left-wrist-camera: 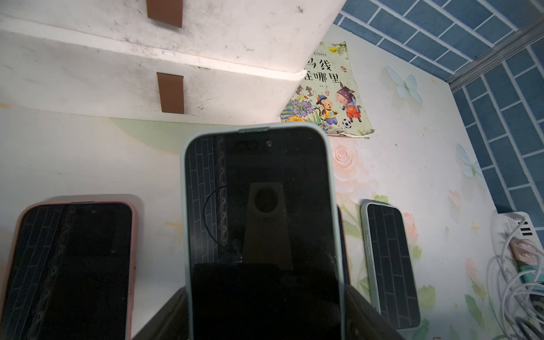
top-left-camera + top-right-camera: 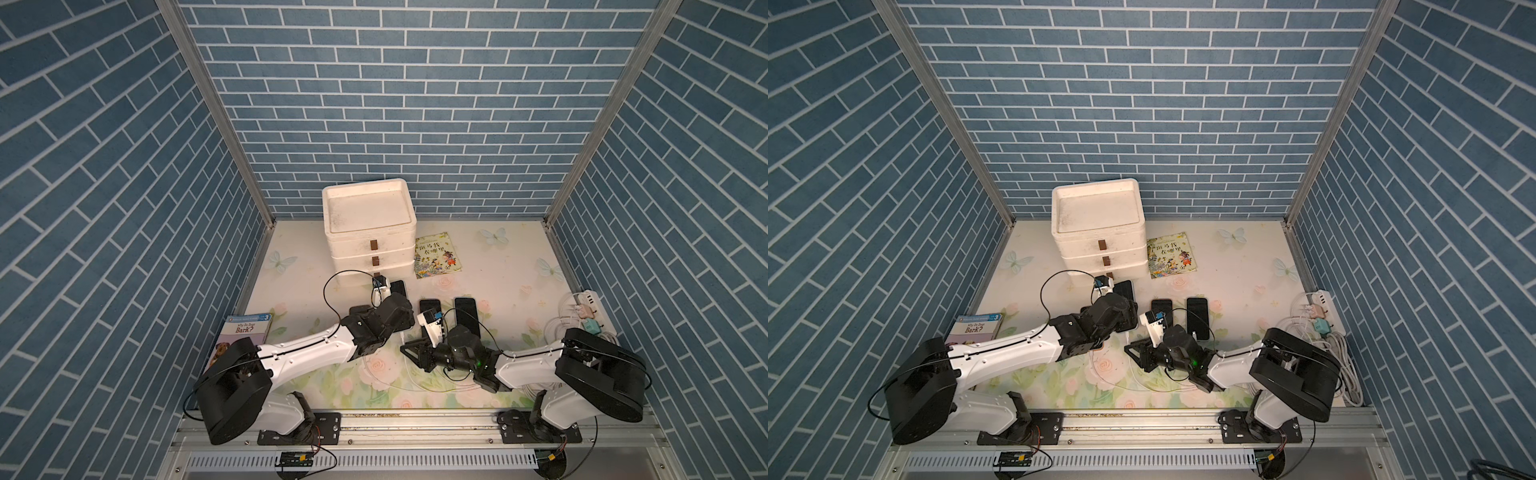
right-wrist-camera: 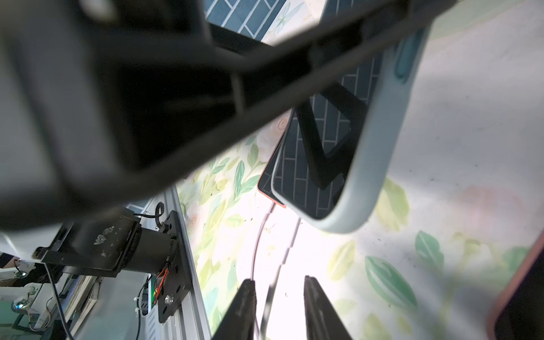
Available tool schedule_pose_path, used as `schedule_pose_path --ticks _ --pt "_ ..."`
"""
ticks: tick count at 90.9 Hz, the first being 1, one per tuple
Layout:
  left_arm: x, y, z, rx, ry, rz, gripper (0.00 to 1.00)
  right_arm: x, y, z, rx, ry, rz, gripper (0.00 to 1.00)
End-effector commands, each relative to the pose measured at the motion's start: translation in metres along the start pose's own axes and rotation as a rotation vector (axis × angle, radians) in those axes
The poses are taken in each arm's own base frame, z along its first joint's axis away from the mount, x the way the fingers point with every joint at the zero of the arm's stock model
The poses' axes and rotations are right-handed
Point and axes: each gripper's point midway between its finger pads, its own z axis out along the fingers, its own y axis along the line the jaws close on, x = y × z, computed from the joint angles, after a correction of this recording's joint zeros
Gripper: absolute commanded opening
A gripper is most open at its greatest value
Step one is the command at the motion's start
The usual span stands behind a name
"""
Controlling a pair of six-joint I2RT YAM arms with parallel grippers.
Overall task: Unplug the charging cable from the phone
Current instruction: Remove the charging cable from the phone.
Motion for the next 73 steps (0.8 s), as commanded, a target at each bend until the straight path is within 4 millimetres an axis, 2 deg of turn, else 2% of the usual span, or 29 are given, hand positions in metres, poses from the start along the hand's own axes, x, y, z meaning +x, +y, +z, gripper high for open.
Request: schedule_pose_path --ticks 1,8,38,73 --pt "-0.014 -0.010 -0.008 0.048 -0.056 -0.032 0.00 -0.007 0.010 0.004 -0.040 -0.016 -0.006 0.27" --pt "-0.015 -0.009 -0.009 0.047 -0.062 -0.037 0.00 -0.005 0.010 0.004 -0.041 -0.012 -0.004 0.21" --pt "-0.021 -0.004 -0.015 0.053 -0.107 -0.067 0.00 -0.004 0.009 -0.001 -0.033 -0.014 -0.011 0.08" --pt "-0.041 -0.001 -0.035 0.106 -0.215 -0.145 0.00 0.002 0.005 -0.001 -0.015 0.015 -0.027 0.03"
